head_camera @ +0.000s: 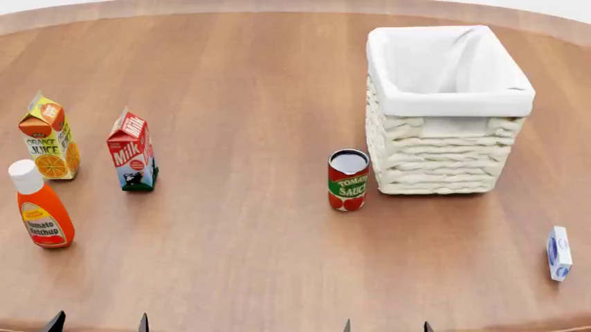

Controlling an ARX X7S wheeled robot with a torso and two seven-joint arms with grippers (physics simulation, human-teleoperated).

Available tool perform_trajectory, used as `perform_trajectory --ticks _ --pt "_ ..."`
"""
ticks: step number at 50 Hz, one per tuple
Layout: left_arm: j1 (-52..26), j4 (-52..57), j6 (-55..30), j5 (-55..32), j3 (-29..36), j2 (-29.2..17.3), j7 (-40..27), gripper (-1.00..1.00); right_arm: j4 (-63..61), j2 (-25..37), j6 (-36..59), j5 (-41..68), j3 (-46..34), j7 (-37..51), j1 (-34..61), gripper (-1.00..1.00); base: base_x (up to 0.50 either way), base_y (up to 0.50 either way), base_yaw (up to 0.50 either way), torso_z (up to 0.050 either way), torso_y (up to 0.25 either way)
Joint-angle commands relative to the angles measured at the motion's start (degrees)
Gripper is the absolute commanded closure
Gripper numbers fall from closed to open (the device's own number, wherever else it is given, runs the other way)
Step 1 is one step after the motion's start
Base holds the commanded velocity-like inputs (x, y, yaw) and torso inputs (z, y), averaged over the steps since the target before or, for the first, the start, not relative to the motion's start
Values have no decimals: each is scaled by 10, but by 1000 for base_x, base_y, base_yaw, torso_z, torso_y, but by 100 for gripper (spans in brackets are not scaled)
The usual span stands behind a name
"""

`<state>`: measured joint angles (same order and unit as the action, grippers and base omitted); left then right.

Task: Pick the milk and place it in the basket.

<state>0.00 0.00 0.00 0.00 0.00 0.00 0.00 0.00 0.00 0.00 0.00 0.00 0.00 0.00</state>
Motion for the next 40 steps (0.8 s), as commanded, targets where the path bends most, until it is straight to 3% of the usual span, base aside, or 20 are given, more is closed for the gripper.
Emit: perform_trajectory --ticks 1,22,29,36,40 --pt "1 2 0 -10 10 -9 -10 -100 1 9 6 8 -12 12 1 -100 0 0 0 0 0" --pt "-2 17 -18 -35 43 -38 -43 -100 -15 37 33 52 -42 38 6 -100 0 0 0 0 0" --pt "-62 170 -240 -75 40 -53 -48 -100 -178 63 227 110 -28 44 38 -100 0 0 0 0 0" --pt "-199 313 -485 -153 7 -62 -59 -100 -363 96 530 190 6 77 180 -100 0 0 0 0 0" --pt "-267 346 -560 -180 -13 -59 -72 -100 -396 106 626 211 15 90 255 -100 0 0 0 0 0"
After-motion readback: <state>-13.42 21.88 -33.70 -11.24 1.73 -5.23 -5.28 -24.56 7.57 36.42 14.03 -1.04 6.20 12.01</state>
